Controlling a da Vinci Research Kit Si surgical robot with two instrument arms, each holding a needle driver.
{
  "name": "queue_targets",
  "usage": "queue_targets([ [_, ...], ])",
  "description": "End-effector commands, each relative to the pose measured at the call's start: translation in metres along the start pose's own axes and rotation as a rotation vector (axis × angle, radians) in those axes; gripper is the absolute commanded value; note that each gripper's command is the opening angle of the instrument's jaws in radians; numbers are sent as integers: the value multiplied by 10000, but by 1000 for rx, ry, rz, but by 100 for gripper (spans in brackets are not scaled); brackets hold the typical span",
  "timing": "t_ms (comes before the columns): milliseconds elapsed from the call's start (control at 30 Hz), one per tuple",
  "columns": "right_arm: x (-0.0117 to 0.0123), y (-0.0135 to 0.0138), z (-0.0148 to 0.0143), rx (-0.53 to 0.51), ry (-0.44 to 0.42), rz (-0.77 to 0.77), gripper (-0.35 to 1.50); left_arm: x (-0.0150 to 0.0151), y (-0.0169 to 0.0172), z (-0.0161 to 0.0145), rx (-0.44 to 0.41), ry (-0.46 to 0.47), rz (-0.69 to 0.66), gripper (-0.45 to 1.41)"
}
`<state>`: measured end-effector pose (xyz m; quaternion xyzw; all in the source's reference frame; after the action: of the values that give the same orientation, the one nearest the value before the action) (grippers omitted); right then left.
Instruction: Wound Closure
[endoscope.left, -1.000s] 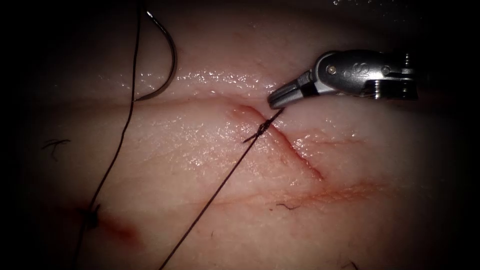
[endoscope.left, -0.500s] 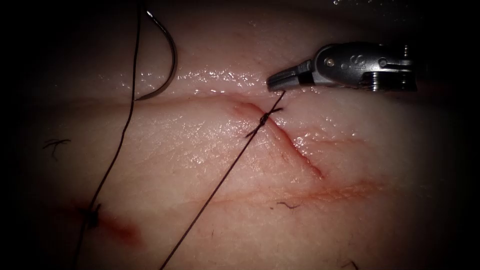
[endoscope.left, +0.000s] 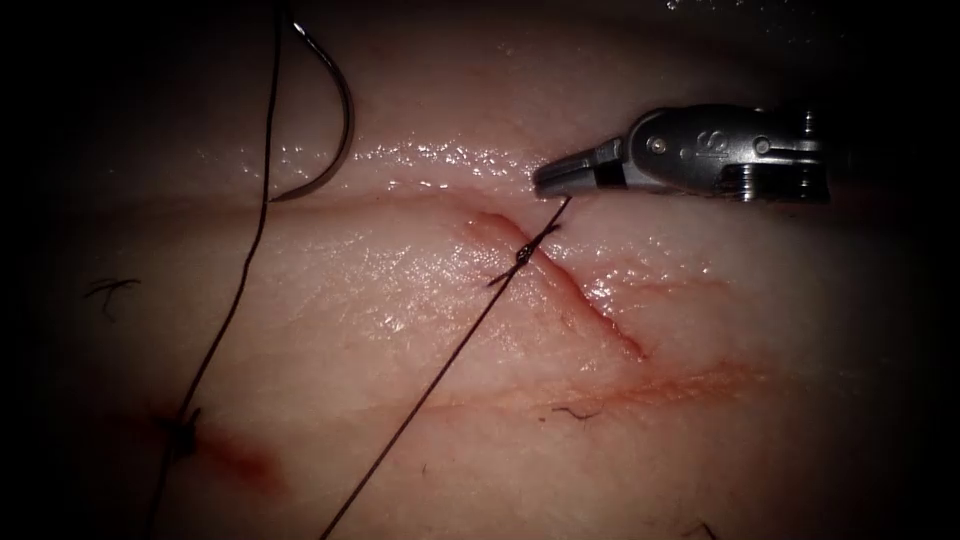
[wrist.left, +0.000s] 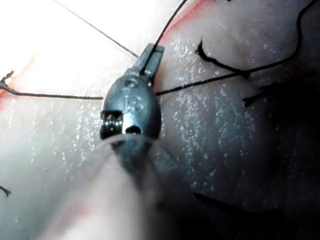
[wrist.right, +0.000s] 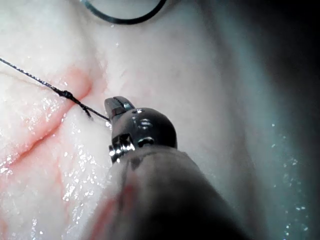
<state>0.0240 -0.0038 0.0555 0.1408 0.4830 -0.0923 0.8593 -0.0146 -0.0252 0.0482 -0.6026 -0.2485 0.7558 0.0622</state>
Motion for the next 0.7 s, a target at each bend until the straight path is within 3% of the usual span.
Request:
queue_targets([
  [33, 3, 0, 10, 0, 25, -1, -35, -4, 0, 7, -3, 1, -5, -45],
  [233, 10, -12, 15, -18, 106, 0, -35, 28, -24, 6, 10, 9, 26, -45],
  [533, 18, -25, 20, -35, 138, 2, -35, 78, -70, 11, 46, 18, 98, -45],
  [700, 23, -22, 18, -101, 145, 35, -35, 103, -99, 4, 72, 13, 153, -45],
])
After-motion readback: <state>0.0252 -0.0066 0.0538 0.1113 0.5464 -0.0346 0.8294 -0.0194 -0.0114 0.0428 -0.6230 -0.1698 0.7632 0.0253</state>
